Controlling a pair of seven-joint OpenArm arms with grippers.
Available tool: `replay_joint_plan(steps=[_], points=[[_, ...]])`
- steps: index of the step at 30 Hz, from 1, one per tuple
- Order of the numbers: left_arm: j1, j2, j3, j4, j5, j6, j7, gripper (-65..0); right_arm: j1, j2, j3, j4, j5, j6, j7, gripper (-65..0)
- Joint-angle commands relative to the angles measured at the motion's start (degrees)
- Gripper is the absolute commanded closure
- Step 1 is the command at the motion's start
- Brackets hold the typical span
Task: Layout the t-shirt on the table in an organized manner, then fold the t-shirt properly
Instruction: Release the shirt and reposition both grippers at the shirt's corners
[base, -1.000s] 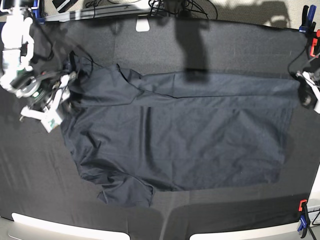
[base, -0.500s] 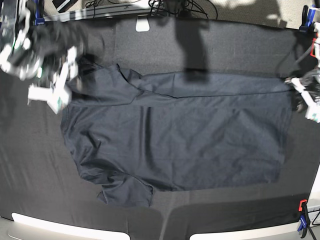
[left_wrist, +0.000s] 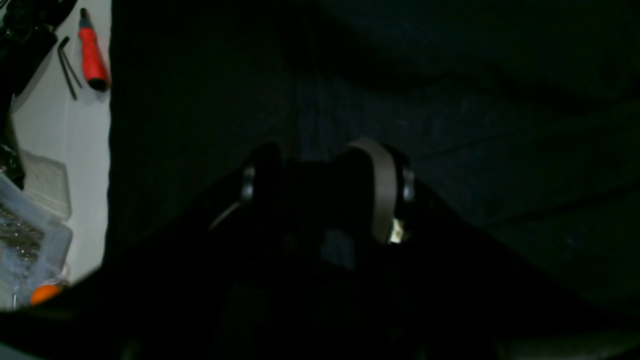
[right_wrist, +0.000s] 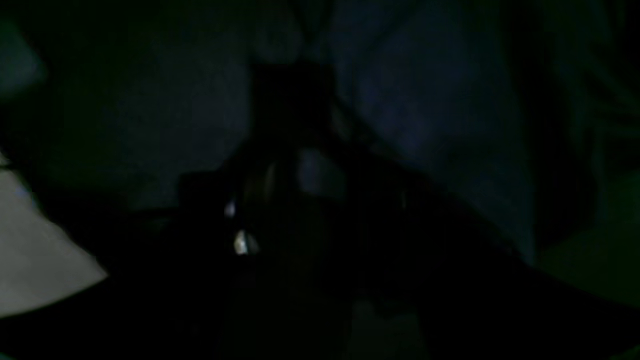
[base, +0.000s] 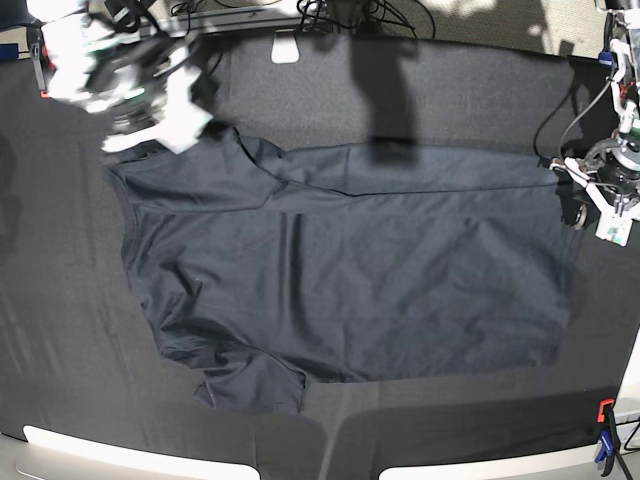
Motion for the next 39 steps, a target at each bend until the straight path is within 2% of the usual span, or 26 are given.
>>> replay_joint_plan(steps=[1, 9, 14, 18, 22, 27, 31, 34, 38, 39], points=[[-0.48, -1.14, -0.63, 1.09, -0.28, 0.42, -1.16, -23.0, 0.63, 0.92, -0.72, 0.28, -1.05, -1.07, 0.35, -25.9], [-0.48, -1.27, -0.63, 1.09, -0.26, 0.44, -1.6, -23.0, 0.76, 1.18, -2.99, -0.42, -7.26, -6.05, -1.14, -25.9], [-0.48, -1.27, -0.63, 1.09, -0.26, 0.42, -1.57, -23.0, 0.79, 2.32, -2.99, -2.23, -9.18, -6.29, -1.14, -25.9], [-0.5, -1.27, -0.63, 1.09, -0.26, 0.42, -1.57, -23.0, 0.79, 2.8, -2.99, -4.26, -10.34, -8.94, -1.29, -25.9], [-0.5, -1.27, -0.63, 1.09, -0.26, 0.44, -1.57, -23.0, 0.79, 2.82, -2.99, -4.35, -12.04, -9.29, -1.6, -25.9], [-0.48, -1.27, -0.63, 1.09, -0.26, 0.42, -1.57, -23.0, 0.79, 2.82, -2.99, -4.35, -13.03, -11.37, -2.47, -25.9], [-0.5, -1.29, -0.63, 1.09, -0.26, 0.42, -1.57, -23.0, 0.79, 2.82, -2.99, -4.35, -13.03, -14.38, -6.91, -25.2], [-0.5, -1.29, -0.63, 1.09, -0.26, 0.42, -1.6, -23.0, 0.76, 2.82, -2.99, -4.35, -12.96, -14.71, -12.57, -20.7], [-0.5, -1.27, -0.63, 1.09, -0.26, 0.42, -1.6, -23.0, 0.76, 2.82, -2.99, -4.35, -12.96, -14.69, -12.57, -20.0], [-0.5, -1.27, -0.63, 1.09, -0.26, 0.42, -1.57, -23.0, 0.76, 2.82, -2.99, -4.35, -12.98, -14.69, -12.22, -17.2]])
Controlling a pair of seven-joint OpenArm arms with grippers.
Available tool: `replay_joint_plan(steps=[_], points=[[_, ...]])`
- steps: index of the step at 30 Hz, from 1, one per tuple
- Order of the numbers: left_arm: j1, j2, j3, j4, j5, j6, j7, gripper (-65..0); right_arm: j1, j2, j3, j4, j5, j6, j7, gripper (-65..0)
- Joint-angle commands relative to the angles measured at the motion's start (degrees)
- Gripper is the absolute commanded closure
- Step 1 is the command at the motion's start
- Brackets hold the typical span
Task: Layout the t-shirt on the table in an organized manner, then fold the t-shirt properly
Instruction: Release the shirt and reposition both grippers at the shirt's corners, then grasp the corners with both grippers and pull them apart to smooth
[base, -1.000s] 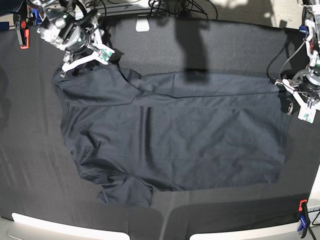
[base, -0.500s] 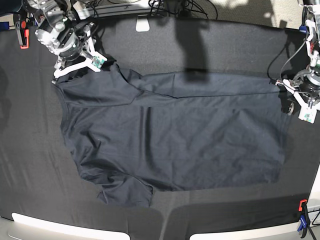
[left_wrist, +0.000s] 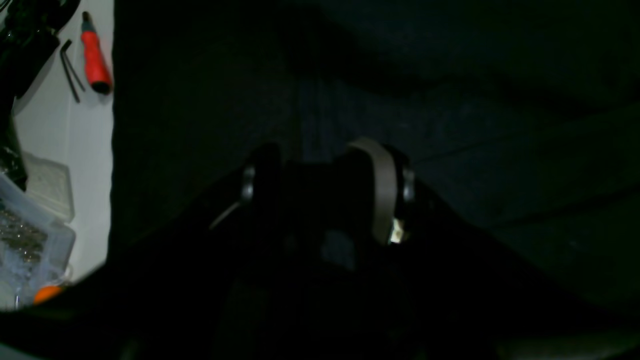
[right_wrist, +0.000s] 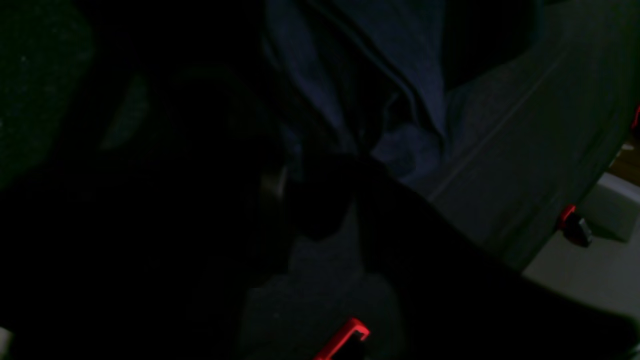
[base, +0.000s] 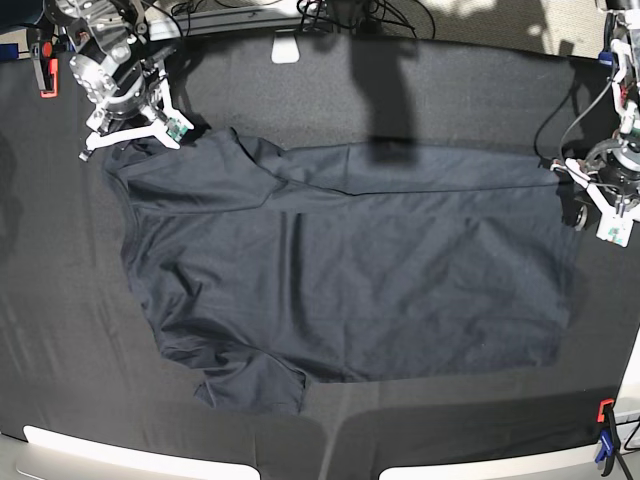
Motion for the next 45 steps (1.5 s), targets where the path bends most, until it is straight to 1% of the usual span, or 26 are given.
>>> replay_joint_plan(steps=[1, 3, 4, 6, 8, 9, 11, 13, 14, 17, 19, 21, 22, 23, 25, 27, 30, 32, 33, 36, 37, 39, 41, 45], points=[[-0.48, -1.11, -0.48, 1.09, -0.28, 0.39, -1.38, -23.0, -0.07, 0.83, 0.31, 0.35, -0.92, -0.13, -0.26, -13.1], [-0.48, -1.11, -0.48, 1.09, -0.28, 0.39, -1.38, -23.0, -0.07, 0.83, 0.31, 0.35, -0.92, -0.15, 0.26, -3.3], [-0.48, -1.11, -0.48, 1.09, -0.28, 0.39, -1.38, -23.0, -0.07, 0.83, 0.31, 0.35, -0.92, -0.15, 0.68, 0.0], [-0.46, -1.14, -0.48, 1.09, -0.17, 0.37, -1.33, -23.0, -0.07, 0.83, 0.31, 0.37, -0.94, -0.15, 1.49, 0.0], [-0.31, -1.29, -0.48, 1.09, 2.43, -0.26, -1.38, -23.0, -0.07, 0.83, 0.31, 0.37, -0.94, -0.17, 2.19, 0.0], [-0.31, -1.44, -0.48, 1.11, 4.68, -1.51, -1.36, -23.0, -0.07, 0.83, 0.31, 0.37, -0.94, -0.17, 2.27, 0.0], [0.07, -2.64, -0.48, 1.2, 7.78, -5.99, -1.42, -23.0, -0.07, 0.83, 0.31, 0.37, -0.94, -0.15, 2.29, 0.0], [1.49, -5.44, -0.26, 2.05, 7.58, -10.38, -2.64, -23.0, -0.04, 0.83, 0.31, 0.37, -0.92, -0.15, 2.69, 0.0], [2.64, -7.13, -0.28, 2.91, 7.63, -11.54, -3.93, -22.8, 0.07, 0.83, 0.31, 0.37, -0.92, -0.15, 2.97, 0.0], [7.3, -12.83, -0.26, 6.34, 7.8, -12.39, -6.36, -22.3, 0.46, 0.81, 0.31, 0.37, -0.9, -0.15, 3.02, 0.0], [10.91, -16.57, -0.26, 8.72, 7.82, -14.86, -7.21, -22.3, 1.05, 0.81, 0.31, 0.37, -0.9, -0.15, 2.99, 0.0], [14.49, -19.54, -0.26, 10.23, 7.87, -15.67, -8.7, -21.7, 1.88, 0.81, 0.31, 0.37, -0.85, -0.15, 2.99, 0.0], [16.02, -20.61, -0.26, 10.4, 7.93, -15.63, -9.92, -21.7, 2.21, 0.81, 0.31, 0.37, -0.7, -0.15, 2.99, 0.0], [17.2, -21.38, -0.17, 10.4, 9.44, -15.58, -11.65, -21.7, 2.62, 0.79, 0.31, 0.37, -0.5, -0.15, 2.95, 0.0], [18.58, -21.99, 0.55, 10.23, 13.99, -15.54, -14.23, -21.7, 2.91, 0.76, 0.31, 0.37, -0.28, -0.15, 2.95, 0.0], [18.53, -22.08, 1.9, 9.79, 17.07, -15.17, -15.19, -21.7, 2.89, 0.66, 0.31, 0.37, -0.26, -0.17, 2.95, 0.0], [18.29, -22.1, 5.4, 9.09, 18.14, -10.38, -15.19, -21.7, 2.86, 0.66, 0.31, 0.37, -0.26, -0.17, 2.89, 0.0], [17.81, -22.08, 8.31, 8.31, 18.99, -8.44, -15.17, -21.7, 2.86, 0.66, 0.31, 0.37, -0.26, -0.15, 2.86, 0.0], [17.2, -22.05, 9.86, 7.69, 20.15, -8.11, -15.13, -21.7, 2.86, 0.66, 0.31, 0.37, -0.26, -0.15, 2.75, 0.0], [14.71, -22.08, 13.99, 4.92, 23.98, -4.11, -14.86, -21.7, 2.86, 0.66, 0.31, 0.37, -0.26, -0.15, 1.51, 0.0], [13.64, -22.05, 15.26, 3.72, 25.31, -3.32, -14.69, -21.7, 2.84, 0.66, 0.31, 0.37, -0.28, -0.15, 0.9, 0.0], [11.58, -22.05, 17.44, 1.16, 27.15, -2.71, -14.45, -21.7, 2.73, 0.66, 0.31, 0.37, -0.28, -0.15, -0.11, 0.0], [9.79, -22.05, 19.21, -1.11, 27.28, -2.12, -14.34, -21.7, 2.73, 0.66, 0.31, 0.37, -0.26, -0.15, -0.13, 0.0], [7.52, -22.05, 21.18, -4.5, 27.3, -2.1, -14.32, -21.7, 2.73, 0.66, 0.31, 0.37, -0.28, -0.15, -0.11, 0.0]])
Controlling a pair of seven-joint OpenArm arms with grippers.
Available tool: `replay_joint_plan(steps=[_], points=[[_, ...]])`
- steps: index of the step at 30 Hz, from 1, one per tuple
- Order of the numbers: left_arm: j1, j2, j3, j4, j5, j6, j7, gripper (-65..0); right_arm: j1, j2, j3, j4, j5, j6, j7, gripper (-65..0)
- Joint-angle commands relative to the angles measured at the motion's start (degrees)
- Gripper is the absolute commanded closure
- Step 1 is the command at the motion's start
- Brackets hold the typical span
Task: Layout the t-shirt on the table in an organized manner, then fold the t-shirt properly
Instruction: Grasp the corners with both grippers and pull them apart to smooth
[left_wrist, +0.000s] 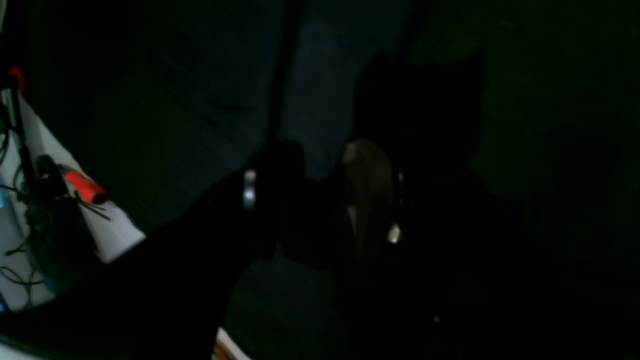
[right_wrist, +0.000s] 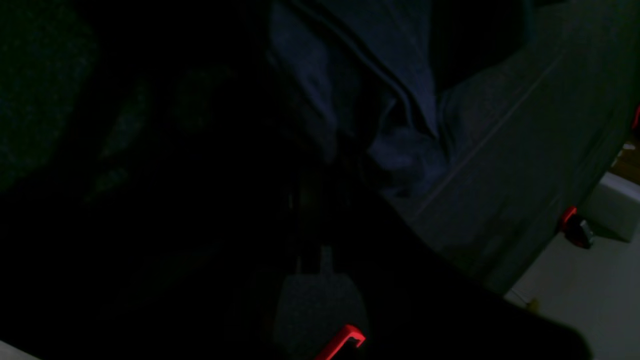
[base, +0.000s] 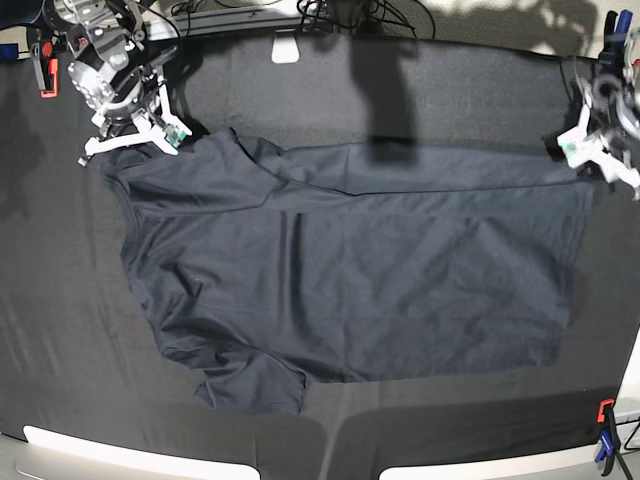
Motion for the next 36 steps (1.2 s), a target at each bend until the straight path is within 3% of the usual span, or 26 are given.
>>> replay_joint_plan(steps=[1, 4, 9, 16, 24, 29, 36], points=[[-0.31, -1.22, -0.24, -0.31, 0.2, 0.31, 0.37, -21.5, 0.24, 0.81, 0.33, 0.79, -0.87, -0.39, -0.42, 0.0], [-0.44, -1.27, -0.26, -1.49, 0.2, 0.31, 0.37, -20.3, 0.26, 0.79, 0.33, 0.79, -0.87, -0.39, -0.35, 0.0], [-0.39, -1.25, -0.26, -1.88, -1.11, 0.28, 0.72, 0.0, 0.26, 0.81, 0.33, 0.79, -0.87, -0.39, -0.31, 0.0], [0.46, -1.64, -0.28, -1.75, -8.98, 0.2, 7.52, 0.0, -0.11, 1.79, 0.33, 0.79, -0.87, 0.74, -0.37, 0.0], [12.04, -8.85, -0.28, 4.46, -11.67, 0.22, 7.34, 0.0, -7.89, 10.49, 0.33, 3.3, -0.85, 0.46, -0.33, 0.0], [16.33, -9.84, -0.48, 7.37, -12.13, 0.24, 9.35, 0.0, -14.45, 15.47, 0.33, 6.34, -0.85, -2.67, -0.35, 0.0], [20.46, -9.86, -0.48, 8.17, -14.4, 0.22, 10.95, 0.0, -21.11, 16.52, 0.33, 9.73, -0.92, -2.82, -0.63, 0.0]])
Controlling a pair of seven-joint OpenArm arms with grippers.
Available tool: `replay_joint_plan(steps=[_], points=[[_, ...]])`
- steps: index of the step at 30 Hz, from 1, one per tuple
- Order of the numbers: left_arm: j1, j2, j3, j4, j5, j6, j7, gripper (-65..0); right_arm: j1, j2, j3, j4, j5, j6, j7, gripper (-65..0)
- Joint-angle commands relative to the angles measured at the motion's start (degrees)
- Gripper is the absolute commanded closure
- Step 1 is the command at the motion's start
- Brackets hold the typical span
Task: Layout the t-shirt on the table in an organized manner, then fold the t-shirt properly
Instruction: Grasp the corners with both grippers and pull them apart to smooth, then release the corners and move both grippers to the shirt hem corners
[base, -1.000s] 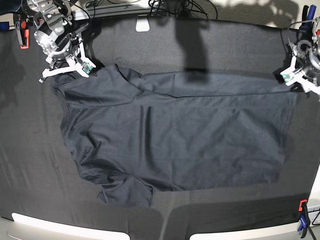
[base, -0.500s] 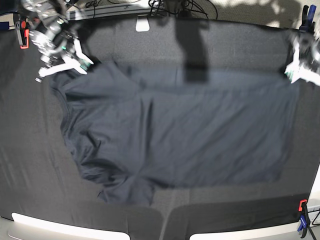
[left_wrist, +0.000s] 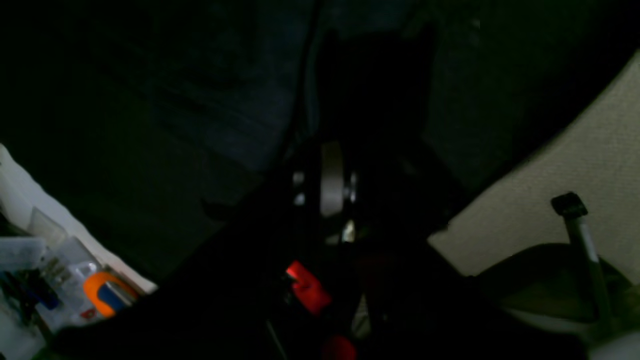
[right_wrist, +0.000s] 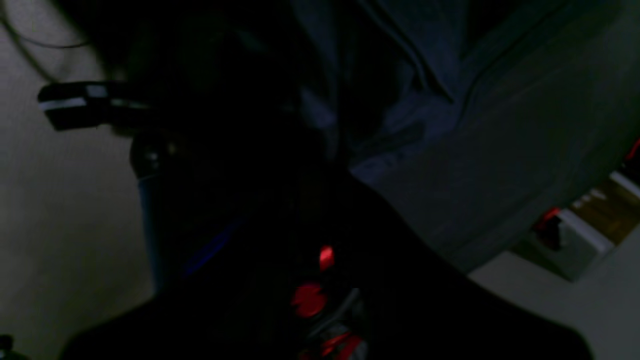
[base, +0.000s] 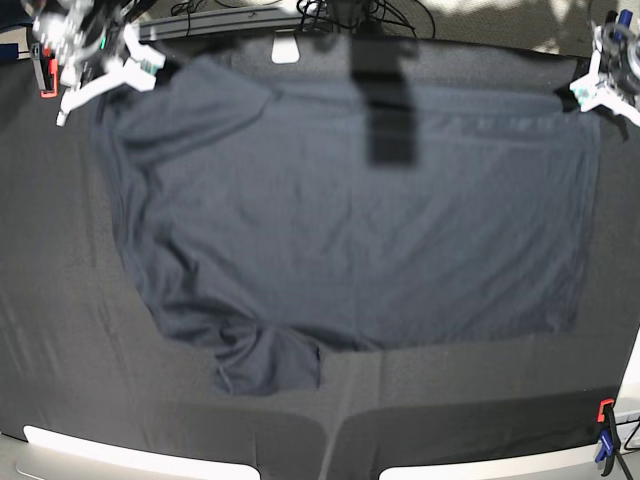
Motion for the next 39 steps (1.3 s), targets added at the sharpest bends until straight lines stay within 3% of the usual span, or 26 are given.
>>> replay_joint_plan(steps=[1, 24, 28, 30, 34, 39], points=[[1.2, -1.14, -0.35, 0.13, -0.11, -0.74, 1.2, 0.0, -0.92, 0.94, 0.52, 1.05, -0.92, -0.44, -1.05, 0.0], [2.86, -1.29, -0.35, 3.58, -0.33, -0.74, 5.97, 0.0, -1.92, 0.96, 0.52, 1.99, -0.76, -0.33, -1.18, 0.0], [2.86, -1.29, -0.35, 4.92, -0.33, -1.49, 11.45, -16.7, -1.92, 0.96, 0.52, 5.25, -0.57, 1.53, -4.02, -6.6], [2.86, -1.31, -0.35, 6.25, -0.33, -2.6, 14.56, -21.9, -1.9, 1.27, 0.52, 7.76, 2.1, 3.52, -6.16, -7.5], [2.86, -2.49, -0.35, 9.6, -1.81, -4.7, 19.85, -22.0, -1.9, 2.75, 0.52, 12.37, 7.93, 4.74, -8.92, -7.5], [2.43, -8.39, -2.19, 14.03, -11.61, -3.23, 20.83, -22.0, -1.88, 2.82, 3.93, 13.66, 8.55, 2.71, -5.44, -7.6]])
